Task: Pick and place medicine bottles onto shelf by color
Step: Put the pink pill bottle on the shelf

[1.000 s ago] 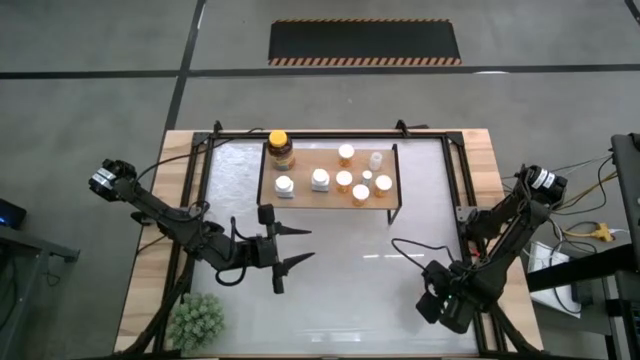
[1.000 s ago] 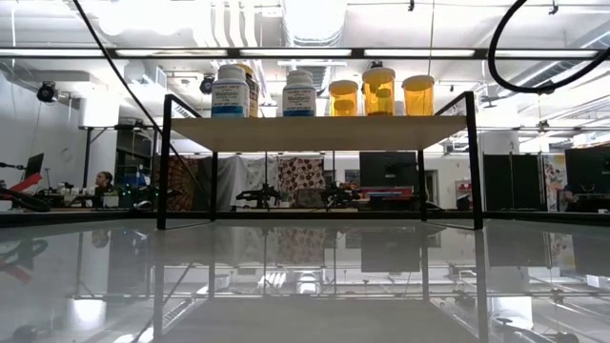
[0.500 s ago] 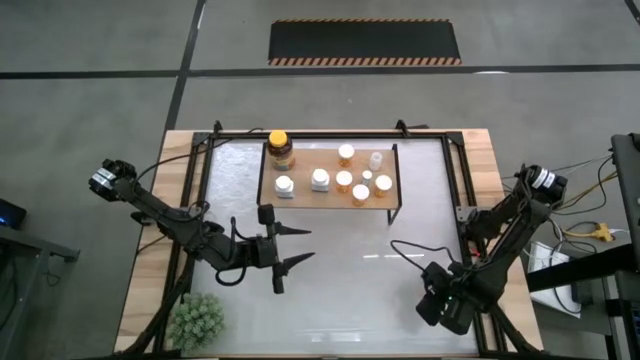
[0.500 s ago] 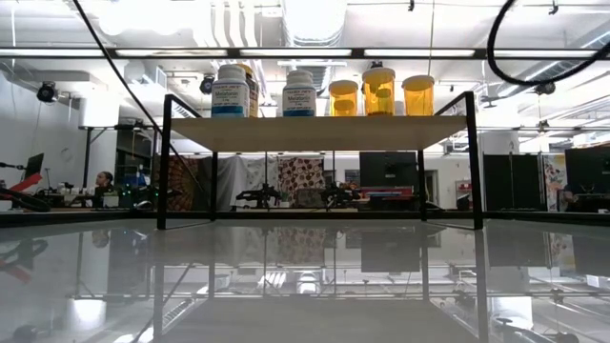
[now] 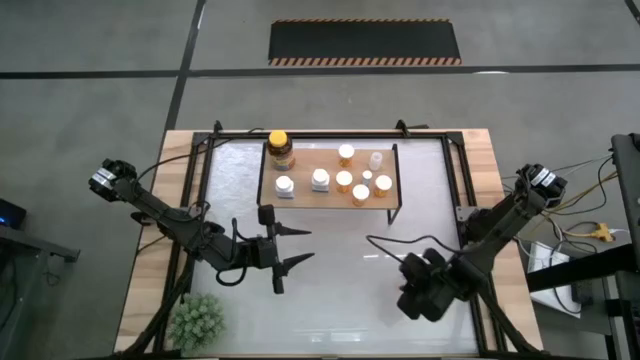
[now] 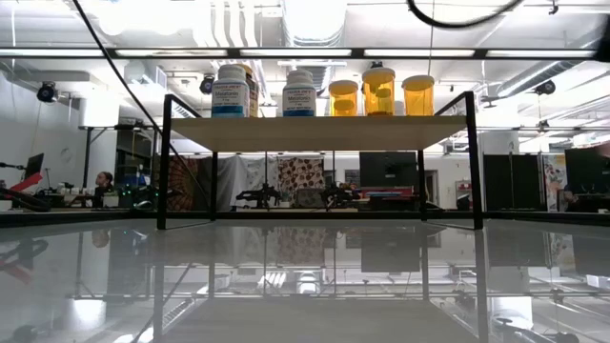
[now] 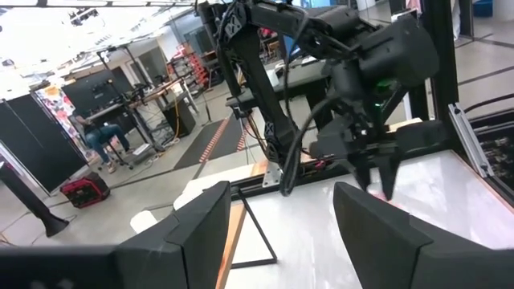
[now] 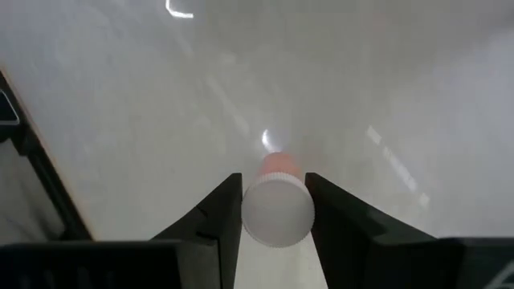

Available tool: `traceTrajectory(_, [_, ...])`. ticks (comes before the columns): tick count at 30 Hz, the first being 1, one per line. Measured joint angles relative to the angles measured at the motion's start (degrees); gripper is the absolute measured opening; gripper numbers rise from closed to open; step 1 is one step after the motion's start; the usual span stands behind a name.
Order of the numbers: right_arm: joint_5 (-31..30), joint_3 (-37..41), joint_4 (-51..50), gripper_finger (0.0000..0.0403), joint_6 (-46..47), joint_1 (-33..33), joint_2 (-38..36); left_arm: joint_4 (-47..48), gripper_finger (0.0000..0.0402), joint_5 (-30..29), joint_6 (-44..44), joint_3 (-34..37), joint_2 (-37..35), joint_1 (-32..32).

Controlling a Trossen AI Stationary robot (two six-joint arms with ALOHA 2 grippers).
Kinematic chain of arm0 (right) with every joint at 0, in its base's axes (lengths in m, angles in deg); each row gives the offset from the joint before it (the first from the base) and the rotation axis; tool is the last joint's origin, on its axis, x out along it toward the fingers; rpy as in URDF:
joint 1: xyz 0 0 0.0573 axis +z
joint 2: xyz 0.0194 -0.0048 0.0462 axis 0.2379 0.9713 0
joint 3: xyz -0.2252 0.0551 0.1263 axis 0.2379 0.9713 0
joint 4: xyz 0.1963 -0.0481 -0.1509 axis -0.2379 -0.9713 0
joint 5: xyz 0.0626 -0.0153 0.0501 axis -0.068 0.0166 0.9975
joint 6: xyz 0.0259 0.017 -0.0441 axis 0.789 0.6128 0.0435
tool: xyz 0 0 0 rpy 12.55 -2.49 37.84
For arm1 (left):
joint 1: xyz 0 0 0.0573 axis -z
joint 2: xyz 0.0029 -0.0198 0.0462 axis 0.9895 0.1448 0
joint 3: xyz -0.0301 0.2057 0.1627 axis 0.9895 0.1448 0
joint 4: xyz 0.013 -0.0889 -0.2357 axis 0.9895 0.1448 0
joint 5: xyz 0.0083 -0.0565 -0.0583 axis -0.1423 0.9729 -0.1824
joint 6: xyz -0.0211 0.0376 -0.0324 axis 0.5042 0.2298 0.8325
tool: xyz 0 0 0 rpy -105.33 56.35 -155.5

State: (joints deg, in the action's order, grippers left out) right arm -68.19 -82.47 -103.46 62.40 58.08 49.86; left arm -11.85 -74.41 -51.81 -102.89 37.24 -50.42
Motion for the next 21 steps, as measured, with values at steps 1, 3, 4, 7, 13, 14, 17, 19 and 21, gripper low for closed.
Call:
traceTrajectory(1, [-0.81, -0.59, -0.01, 0.0118, -2.93, -1.10, 0.00, -0.02, 0.0206, 0.00, 0.26, 0.12, 0.00, -0.01])
traceTrajectory(3, [-2.12, -1.73, 0.28, 0.0118, -8.51, -3.07, 0.00, 0.17, 0.0206, 0.00, 0.40, 0.34, 0.00, -0.01])
traceTrajectory(4, [-2.52, -2.29, 0.36, 0.0118, -11.11, -4.04, 0.00, 0.38, 0.0206, 0.00, 0.42, 0.34, 0.00, 0.06])
traceTrajectory(7, [-2.78, -4.21, 0.41, 0.0115, -18.23, -6.68, 0.00, 1.31, 0.0206, 0.02, 0.44, 0.34, 0.00, 0.35])
traceTrajectory(13, [-2.86, -7.80, 3.62, 0.0116, -31.02, -10.75, 0.00, 1.29, 0.0206, 0.08, 0.43, 0.34, 0.00, 0.36])
traceTrajectory(14, [-2.83, -7.96, 4.93, 0.0116, -32.87, -11.13, 0.00, 1.25, 0.0206, 0.07, 0.45, 0.34, 0.00, 0.36])
traceTrajectory(17, [-2.51, -8.17, 8.13, 0.0115, -37.84, -11.74, 0.00, 1.25, 0.0206, 0.07, 1.51, 0.34, 0.00, 0.34])
traceTrajectory(19, [-2.49, -8.14, 9.33, 0.0115, -40.83, -11.80, 0.00, 1.25, 0.0206, 0.07, 2.33, 0.34, 0.00, 0.36])
traceTrajectory(21, [-2.45, -8.02, 10.00, 0.0116, -43.57, -11.97, 0.00, 1.24, 0.0206, 0.07, 3.16, 0.34, 0.00, 0.36])
